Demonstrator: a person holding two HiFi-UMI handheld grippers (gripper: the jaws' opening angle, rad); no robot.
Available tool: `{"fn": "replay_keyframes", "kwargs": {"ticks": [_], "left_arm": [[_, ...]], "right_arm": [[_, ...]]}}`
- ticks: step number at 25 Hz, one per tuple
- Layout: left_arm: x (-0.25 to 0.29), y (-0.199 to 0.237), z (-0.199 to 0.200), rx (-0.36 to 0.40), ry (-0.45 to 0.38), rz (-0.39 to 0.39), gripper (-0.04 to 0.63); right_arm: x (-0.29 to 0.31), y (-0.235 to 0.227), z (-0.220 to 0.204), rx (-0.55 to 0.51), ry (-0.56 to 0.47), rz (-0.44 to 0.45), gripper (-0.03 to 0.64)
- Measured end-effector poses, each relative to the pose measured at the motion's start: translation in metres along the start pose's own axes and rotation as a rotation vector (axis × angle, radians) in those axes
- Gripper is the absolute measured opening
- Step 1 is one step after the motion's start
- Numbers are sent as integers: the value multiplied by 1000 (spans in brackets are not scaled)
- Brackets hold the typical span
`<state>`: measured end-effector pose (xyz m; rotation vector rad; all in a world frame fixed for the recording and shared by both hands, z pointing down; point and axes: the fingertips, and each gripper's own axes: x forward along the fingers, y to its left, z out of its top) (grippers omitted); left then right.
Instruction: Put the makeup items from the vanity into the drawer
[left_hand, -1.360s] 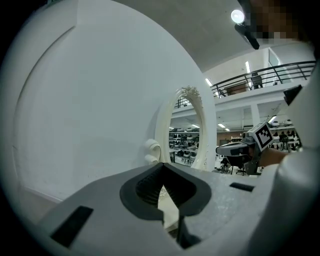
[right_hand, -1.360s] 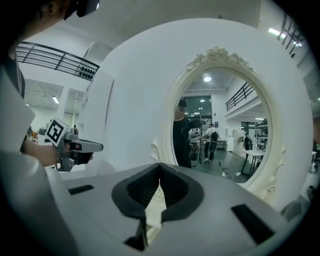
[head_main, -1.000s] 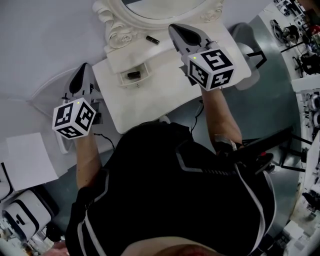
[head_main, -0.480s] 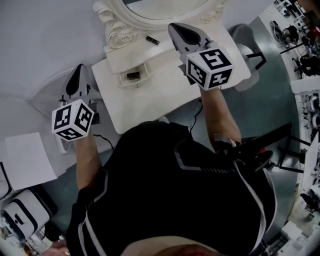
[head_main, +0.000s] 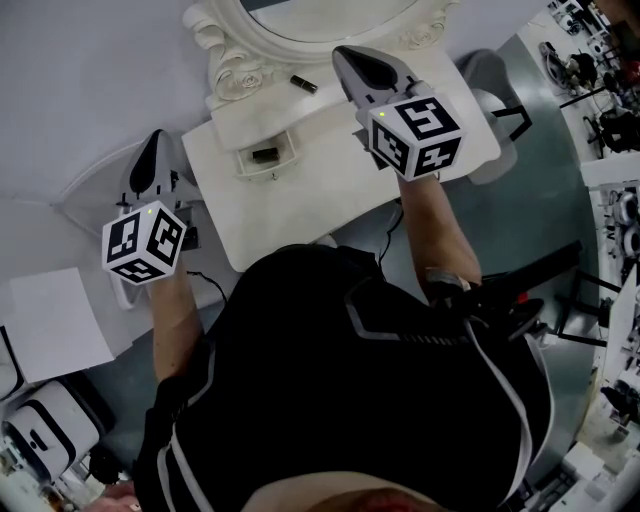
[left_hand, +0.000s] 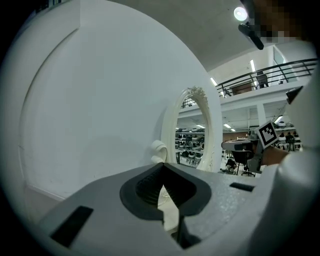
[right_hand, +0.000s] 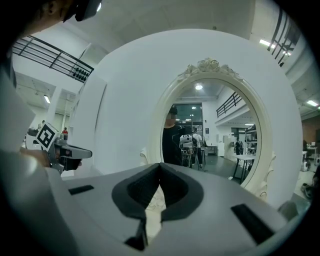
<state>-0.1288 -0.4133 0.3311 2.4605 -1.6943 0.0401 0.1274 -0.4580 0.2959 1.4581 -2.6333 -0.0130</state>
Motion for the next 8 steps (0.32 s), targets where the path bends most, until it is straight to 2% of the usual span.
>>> {"fn": "replay_keyframes", "kwargs": {"ticks": [8], "left_arm": [[1, 5, 7, 9, -18, 32, 3]], "right_arm": [[5, -3, 2, 1, -9, 2, 5]]}}
